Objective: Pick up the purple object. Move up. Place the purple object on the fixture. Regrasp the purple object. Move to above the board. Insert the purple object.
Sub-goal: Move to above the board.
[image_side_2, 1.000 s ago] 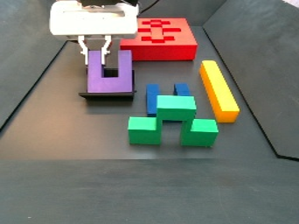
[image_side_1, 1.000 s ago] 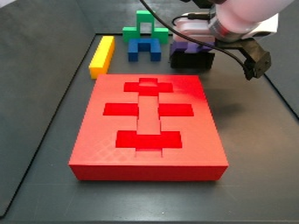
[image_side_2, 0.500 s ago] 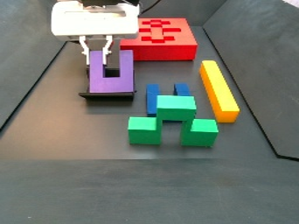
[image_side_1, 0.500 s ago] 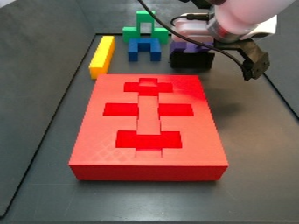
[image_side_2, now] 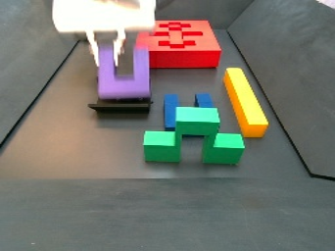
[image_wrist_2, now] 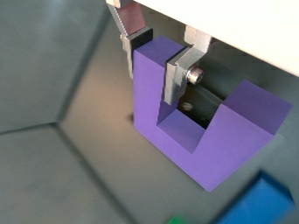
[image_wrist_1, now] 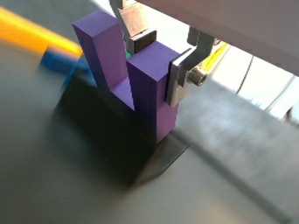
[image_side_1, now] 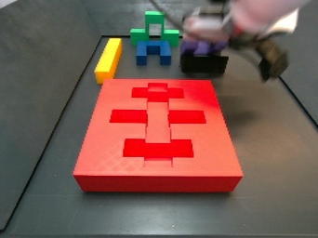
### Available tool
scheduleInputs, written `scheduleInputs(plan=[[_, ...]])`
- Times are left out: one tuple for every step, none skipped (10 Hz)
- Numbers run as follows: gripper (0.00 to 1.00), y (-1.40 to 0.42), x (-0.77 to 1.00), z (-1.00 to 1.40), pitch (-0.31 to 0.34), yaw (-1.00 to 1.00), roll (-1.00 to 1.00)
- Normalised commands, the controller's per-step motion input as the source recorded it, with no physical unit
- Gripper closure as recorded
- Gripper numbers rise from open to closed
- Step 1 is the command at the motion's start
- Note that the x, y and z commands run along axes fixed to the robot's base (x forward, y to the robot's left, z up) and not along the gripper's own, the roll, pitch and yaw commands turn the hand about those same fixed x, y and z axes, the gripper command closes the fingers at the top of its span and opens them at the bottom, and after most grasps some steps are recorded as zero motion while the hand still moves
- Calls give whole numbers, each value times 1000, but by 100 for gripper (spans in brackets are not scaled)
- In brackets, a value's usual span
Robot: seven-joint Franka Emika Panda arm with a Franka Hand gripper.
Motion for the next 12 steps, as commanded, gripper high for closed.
scheduleInputs(plan=[[100,0,-34,1400,5,-86,-40],[100,15,-37,1400,5,-62,-27],[100,-4,-25,1400,79,-38,-16],[100,-15,-26,1400,92,-38,-11],[100,-7,-13,1400,97,-5,0],[100,-23,2,738,114,12,-16],[100,-6,22,344,108,27,-6],[100,-3,37,189,108,43,18],[100,-1400,-1116,278,59,-24,-1000],[100,-1400,-1128,259,47,-21,-1000],[100,-1400,-1238,272,8,-9,-1000],[100,-1400,-1266,259,1,0,-1000]])
